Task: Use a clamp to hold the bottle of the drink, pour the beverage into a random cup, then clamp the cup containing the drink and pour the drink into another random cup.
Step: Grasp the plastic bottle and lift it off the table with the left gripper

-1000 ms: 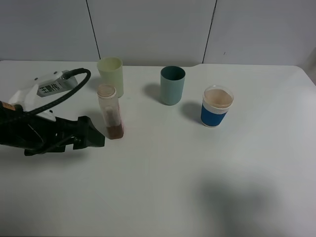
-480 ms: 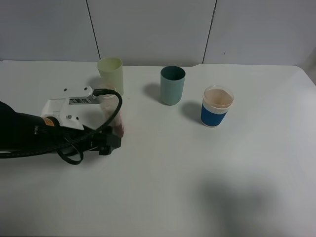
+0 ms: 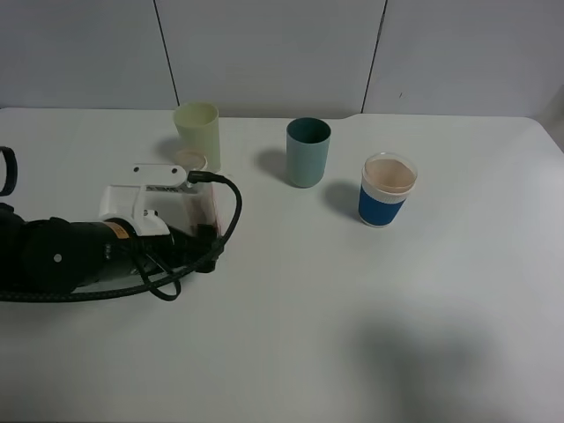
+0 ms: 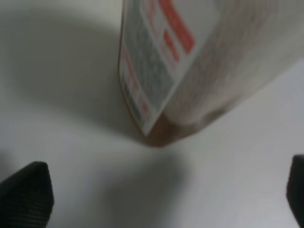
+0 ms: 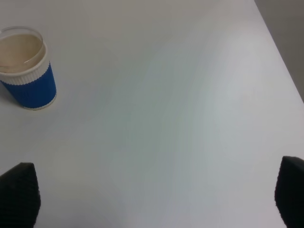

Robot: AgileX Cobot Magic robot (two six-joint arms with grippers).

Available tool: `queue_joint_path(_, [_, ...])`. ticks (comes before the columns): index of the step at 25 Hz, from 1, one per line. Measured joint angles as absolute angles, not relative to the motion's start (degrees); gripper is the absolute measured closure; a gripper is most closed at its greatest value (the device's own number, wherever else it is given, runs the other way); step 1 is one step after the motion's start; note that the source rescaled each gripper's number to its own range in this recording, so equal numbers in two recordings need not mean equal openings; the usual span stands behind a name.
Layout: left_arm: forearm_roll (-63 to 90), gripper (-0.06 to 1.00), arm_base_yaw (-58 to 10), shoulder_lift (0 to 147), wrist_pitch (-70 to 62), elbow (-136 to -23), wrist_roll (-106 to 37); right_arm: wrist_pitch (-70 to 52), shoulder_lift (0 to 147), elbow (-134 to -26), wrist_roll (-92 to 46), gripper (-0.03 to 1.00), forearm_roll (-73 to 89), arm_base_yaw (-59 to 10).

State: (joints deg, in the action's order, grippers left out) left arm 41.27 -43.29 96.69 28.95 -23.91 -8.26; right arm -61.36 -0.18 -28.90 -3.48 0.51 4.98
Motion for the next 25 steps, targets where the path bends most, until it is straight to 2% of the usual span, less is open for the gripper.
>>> queue_joint_path(10, [41.59, -0.06, -49.28, 100.83, 40.91, -23.91, -6.73, -61.36, -0.18, -28.9, -3.48, -0.03, 0.51, 4.98])
queue_joint_path(25, [40.0, -0.06, -49.34, 108.72, 55.52, -24.02, -4.27, -61.36, -0.18, -28.9, -3.48, -0.03, 0.51, 4.98])
